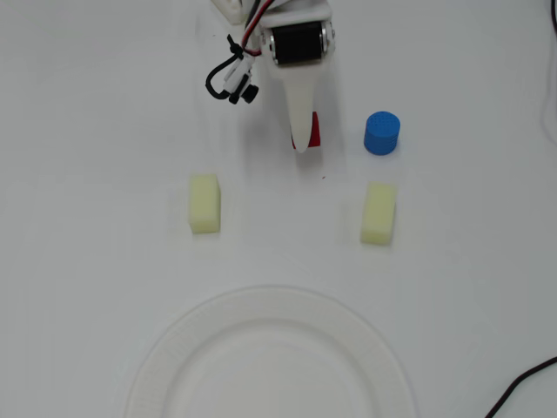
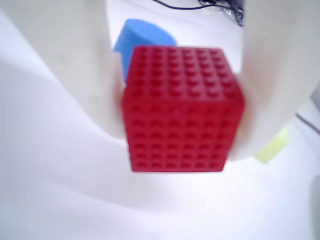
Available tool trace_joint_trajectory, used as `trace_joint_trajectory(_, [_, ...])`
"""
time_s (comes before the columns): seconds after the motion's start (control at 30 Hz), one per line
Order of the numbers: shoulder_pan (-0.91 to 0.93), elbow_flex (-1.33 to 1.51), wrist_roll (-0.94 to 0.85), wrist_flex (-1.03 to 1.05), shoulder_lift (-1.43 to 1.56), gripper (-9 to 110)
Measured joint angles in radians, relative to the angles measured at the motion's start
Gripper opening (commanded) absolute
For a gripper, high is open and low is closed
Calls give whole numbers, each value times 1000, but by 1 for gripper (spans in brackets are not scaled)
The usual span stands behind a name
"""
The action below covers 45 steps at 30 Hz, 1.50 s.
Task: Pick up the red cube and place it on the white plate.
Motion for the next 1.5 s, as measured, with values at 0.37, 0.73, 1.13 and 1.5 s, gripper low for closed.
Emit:
trace_joint_trajectory(0.37, [55, -57, 21, -431, 78, 0])
trace_joint_trajectory(0.73, [100, -466, 0, -472, -379, 0])
trace_joint_trajectory(1.13, [94, -1104, 28, 11, -950, 0])
trace_joint_trajectory(1.5, [72, -1347, 51, 259, -1111, 0])
